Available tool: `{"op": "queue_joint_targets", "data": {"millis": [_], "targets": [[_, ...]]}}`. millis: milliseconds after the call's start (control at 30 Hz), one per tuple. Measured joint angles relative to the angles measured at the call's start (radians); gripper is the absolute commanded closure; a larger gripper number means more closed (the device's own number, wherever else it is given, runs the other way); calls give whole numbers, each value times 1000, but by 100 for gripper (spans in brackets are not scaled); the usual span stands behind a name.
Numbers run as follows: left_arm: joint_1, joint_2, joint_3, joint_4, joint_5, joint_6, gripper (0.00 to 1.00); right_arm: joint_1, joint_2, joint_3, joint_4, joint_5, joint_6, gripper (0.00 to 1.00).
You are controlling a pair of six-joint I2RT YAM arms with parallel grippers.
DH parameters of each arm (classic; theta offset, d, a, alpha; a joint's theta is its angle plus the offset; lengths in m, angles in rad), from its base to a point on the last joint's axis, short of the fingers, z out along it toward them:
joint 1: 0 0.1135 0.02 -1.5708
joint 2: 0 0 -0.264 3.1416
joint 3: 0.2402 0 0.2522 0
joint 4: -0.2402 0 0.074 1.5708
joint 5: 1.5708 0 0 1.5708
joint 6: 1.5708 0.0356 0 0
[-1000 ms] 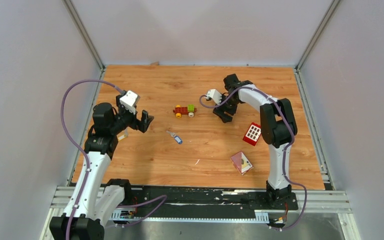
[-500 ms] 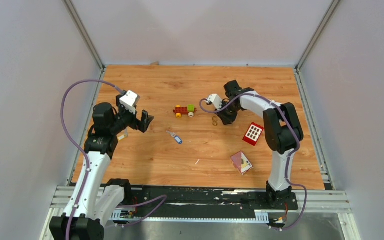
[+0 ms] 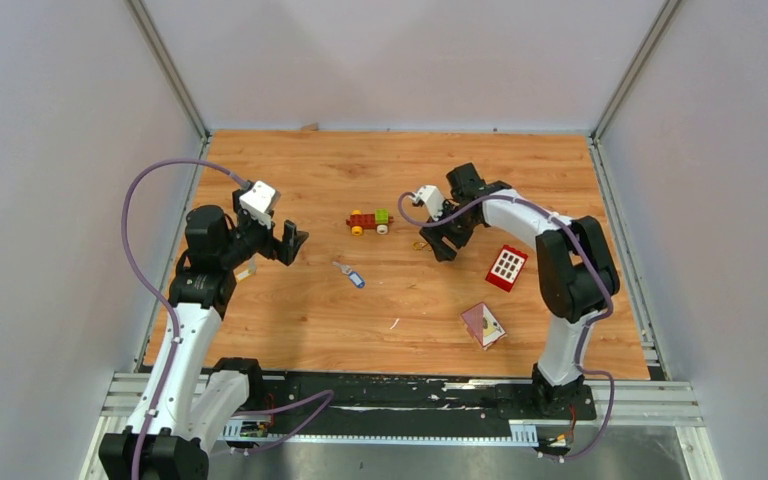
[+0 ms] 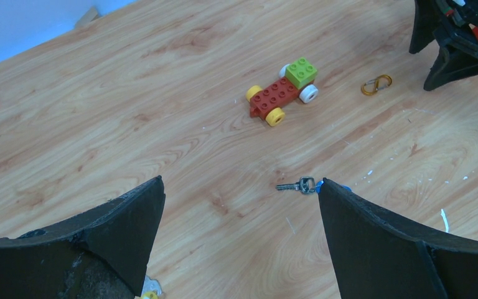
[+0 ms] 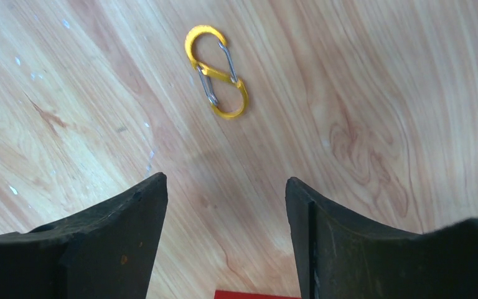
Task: Put the keys on the keyring
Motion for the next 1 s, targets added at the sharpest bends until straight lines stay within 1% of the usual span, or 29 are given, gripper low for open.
{"op": "queue_joint_targets", "data": {"millis": [133,267,333,467,700,833,1000], "targets": [[0,0,0,0,0,0,0,65,6,16,27,22,-3,27],[0,0,0,1,0,0,0,150,54,72,41,45,-60,27],[0,0,0,1,-1,0,0,167,88,102,39,48,-92,28],[0,0,0,1,-1,0,0,159,146,136,38,64,-151,29],[0,2,-2,1,-1,0,0,148,150,143,31,67,-214,32],[0,3,-2,1,-1,1,0,146,150,145,20,63,-244,36],[0,3,-2,1,-1,1,0,131,150,144,4,50,-260,44]]}}
